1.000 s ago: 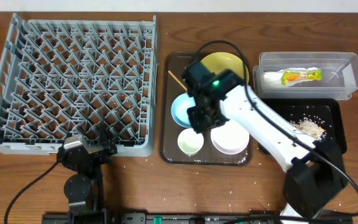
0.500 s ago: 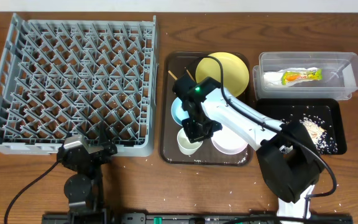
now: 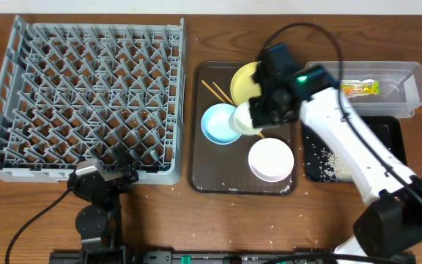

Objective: Sort waste into correct bins and load items into the dishwasher

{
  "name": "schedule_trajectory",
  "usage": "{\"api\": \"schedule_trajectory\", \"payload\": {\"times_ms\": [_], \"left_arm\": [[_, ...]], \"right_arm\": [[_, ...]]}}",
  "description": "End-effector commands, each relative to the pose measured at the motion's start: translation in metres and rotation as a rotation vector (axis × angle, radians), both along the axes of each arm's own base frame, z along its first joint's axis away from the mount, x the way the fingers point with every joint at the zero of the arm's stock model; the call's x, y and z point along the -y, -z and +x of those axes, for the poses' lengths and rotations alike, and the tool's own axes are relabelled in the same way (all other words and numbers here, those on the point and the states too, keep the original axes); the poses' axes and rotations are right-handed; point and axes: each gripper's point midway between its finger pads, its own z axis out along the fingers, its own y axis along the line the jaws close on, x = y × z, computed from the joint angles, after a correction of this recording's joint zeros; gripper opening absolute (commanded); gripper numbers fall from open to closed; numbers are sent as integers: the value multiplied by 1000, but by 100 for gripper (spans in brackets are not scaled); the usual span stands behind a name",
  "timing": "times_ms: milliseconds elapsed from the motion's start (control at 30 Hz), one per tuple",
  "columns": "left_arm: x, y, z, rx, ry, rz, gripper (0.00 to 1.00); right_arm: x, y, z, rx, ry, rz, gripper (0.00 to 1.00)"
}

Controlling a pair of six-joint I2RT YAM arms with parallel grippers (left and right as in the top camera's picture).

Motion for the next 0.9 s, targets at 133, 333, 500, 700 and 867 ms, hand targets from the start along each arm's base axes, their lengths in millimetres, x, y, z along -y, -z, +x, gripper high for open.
{"api": "schedule_trajectory", "payload": {"times_ms": [133,333,500,700,867], "left_arm": [[34,-5,4,10,196,-68,93],[40,-41,9,-5,229,-124,93],[54,-69,29,-135,309,-183,93],[77,-84,72,-333,449,-337,93],[110,-90,107,-443,627,-587,93]], "right_arm": [[7,-12,18,29,-8,116,1],[-1,-17,25,61,-34,163,1],[-9,-23,29,79,-49,214,1],[-16,-28,34,102,-59,248,1],[-22,-35,41,112,-27,311,1]]}}
